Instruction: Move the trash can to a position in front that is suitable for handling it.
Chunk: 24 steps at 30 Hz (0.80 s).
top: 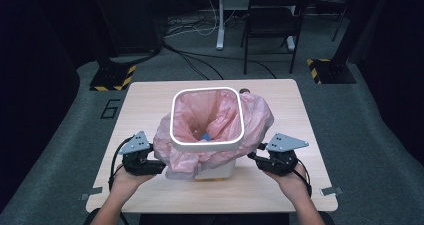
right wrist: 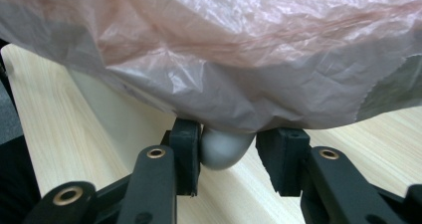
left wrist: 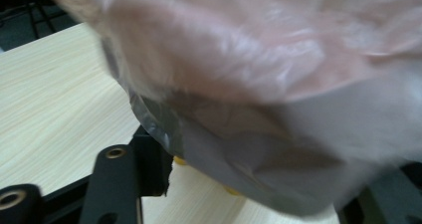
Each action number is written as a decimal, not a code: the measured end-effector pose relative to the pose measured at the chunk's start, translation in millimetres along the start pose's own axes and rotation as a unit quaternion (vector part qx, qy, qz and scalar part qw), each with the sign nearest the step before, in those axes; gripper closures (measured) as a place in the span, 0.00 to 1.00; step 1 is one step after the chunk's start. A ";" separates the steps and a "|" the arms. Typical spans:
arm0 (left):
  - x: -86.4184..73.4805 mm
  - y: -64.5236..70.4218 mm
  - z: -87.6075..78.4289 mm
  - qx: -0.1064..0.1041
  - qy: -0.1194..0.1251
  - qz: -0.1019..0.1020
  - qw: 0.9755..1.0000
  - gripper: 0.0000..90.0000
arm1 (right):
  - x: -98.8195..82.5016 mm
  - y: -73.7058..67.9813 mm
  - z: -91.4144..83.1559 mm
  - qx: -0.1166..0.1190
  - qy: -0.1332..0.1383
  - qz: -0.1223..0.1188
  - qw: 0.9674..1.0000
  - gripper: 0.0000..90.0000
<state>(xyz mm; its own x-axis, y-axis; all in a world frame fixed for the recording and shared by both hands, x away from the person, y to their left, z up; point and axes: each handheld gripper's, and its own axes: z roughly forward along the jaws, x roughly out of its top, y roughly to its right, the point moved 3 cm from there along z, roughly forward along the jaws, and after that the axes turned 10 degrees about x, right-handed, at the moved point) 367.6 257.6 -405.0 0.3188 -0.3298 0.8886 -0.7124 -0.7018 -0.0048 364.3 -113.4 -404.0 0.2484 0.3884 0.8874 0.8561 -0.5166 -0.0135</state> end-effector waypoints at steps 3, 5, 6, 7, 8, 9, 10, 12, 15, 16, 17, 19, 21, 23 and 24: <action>-0.1 -5.0 -5.6 0.005 0.007 -0.013 1.000 0.40 | -1.3 0.4 -1.0 0.010 -0.006 0.006 1.000 0.62; -0.6 -8.4 -9.2 0.004 0.010 -0.020 1.000 0.38 | -1.7 -0.2 -2.1 0.007 -0.010 0.006 1.000 0.58; -0.7 -9.4 -10.2 0.004 0.011 -0.023 1.000 0.36 | -1.6 -1.0 -3.2 0.006 -0.010 0.007 1.000 0.57; -0.9 -11.0 -11.6 0.003 0.009 -0.023 1.000 0.35 | -1.3 -1.2 -3.7 0.006 -0.009 0.006 1.000 0.56; -0.9 -11.5 -12.5 0.003 0.009 -0.028 1.000 0.34 | -0.8 -1.1 -4.6 0.006 -0.008 0.003 1.000 0.55; -0.9 -12.3 -13.4 0.001 0.007 -0.028 1.000 0.33 | -0.5 -1.6 -5.5 0.006 -0.009 0.004 1.000 0.54; -0.7 -12.4 -14.1 0.001 0.006 -0.027 1.000 0.32 | -0.5 -2.2 -6.8 0.005 -0.011 0.006 1.000 0.53; -0.4 -12.7 -16.0 0.002 0.006 -0.018 1.000 0.32 | -1.5 -2.0 -9.0 0.004 -0.016 0.007 1.000 0.52; -1.8 -14.3 -19.9 0.001 0.006 -0.014 1.000 0.32 | -4.2 -1.6 -14.1 0.003 -0.018 0.015 1.000 0.49; -2.3 -15.9 -21.8 0.000 0.006 -0.015 1.000 0.32 | -5.0 -1.1 -16.3 0.006 -0.016 0.023 1.000 0.48; -2.6 -17.5 -23.5 -0.001 0.009 -0.019 1.000 0.31 | -5.5 -0.4 -18.6 0.009 -0.014 0.030 0.999 0.47; -2.5 -19.6 -25.5 -0.003 0.012 -0.022 1.000 0.30 | -5.1 1.1 -22.7 0.016 -0.012 0.042 0.999 0.46; -1.9 -19.1 -25.6 0.000 0.015 -0.008 1.000 0.30 | -3.2 2.0 -26.7 0.017 -0.012 0.043 0.999 0.46; -1.2 -17.9 -26.2 0.001 0.017 0.003 1.000 0.30 | -0.7 1.5 -30.9 0.019 -0.010 0.036 0.999 0.48; -0.9 -17.6 -26.8 0.000 0.017 0.006 1.000 0.32 | 0.5 1.1 -32.7 0.017 -0.009 0.034 0.999 0.49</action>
<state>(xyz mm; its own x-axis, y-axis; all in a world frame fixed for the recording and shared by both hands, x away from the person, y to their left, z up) 363.1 287.2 -393.5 0.2884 -0.3169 0.9035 -0.7164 -0.6975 -0.0160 350.5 -138.7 -388.5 0.3137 0.3678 0.8754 0.8520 -0.5159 -0.0886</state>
